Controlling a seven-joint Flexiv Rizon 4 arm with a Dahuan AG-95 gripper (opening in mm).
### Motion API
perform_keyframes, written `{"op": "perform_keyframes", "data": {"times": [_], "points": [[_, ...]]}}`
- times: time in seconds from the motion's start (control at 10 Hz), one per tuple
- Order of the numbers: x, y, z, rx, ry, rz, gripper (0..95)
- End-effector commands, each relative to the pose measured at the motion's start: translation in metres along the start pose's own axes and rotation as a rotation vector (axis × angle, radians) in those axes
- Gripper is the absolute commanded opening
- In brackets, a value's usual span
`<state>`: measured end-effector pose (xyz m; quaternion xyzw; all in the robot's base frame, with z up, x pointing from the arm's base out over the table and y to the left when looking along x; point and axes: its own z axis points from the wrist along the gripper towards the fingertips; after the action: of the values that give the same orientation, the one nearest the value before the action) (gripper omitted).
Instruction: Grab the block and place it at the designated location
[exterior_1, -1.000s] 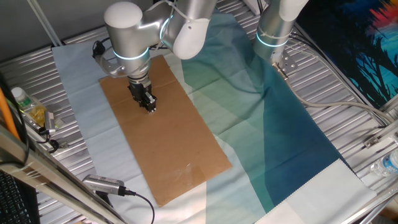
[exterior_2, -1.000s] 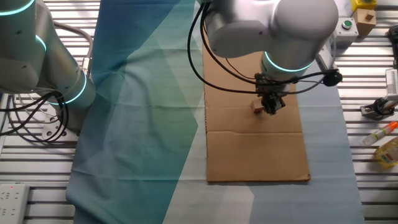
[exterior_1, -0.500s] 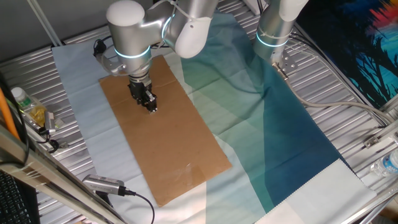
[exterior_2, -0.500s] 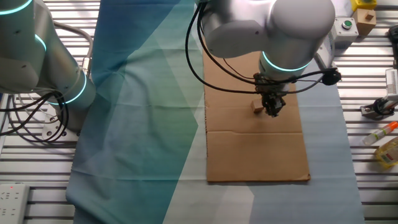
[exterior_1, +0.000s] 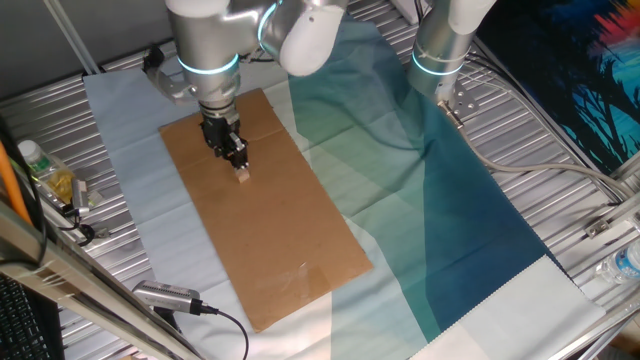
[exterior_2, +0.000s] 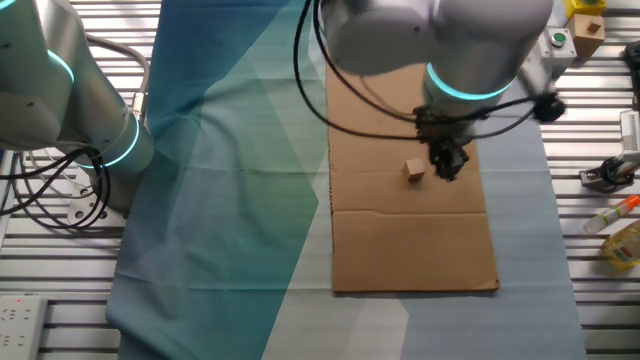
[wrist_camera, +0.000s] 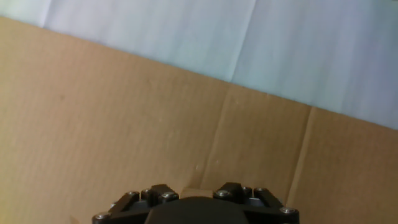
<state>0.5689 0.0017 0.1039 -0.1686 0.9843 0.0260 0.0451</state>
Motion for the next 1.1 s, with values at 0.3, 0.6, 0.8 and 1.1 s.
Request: {"op": "perform_keyframes", "data": {"times": [0.3,0.6,0.8,1.1], "points": [[-0.038,0.015,-0.019,0.027,0.017,0.051,38.0],[-0.068,0.043,-0.025,0.042,0.042,0.126,0.0],[-0.078,0.064,-0.026,0.031,0.08,0.18,0.0],[-0.077,0.087,-0.014,0.022,0.102,0.22,0.0]]}}
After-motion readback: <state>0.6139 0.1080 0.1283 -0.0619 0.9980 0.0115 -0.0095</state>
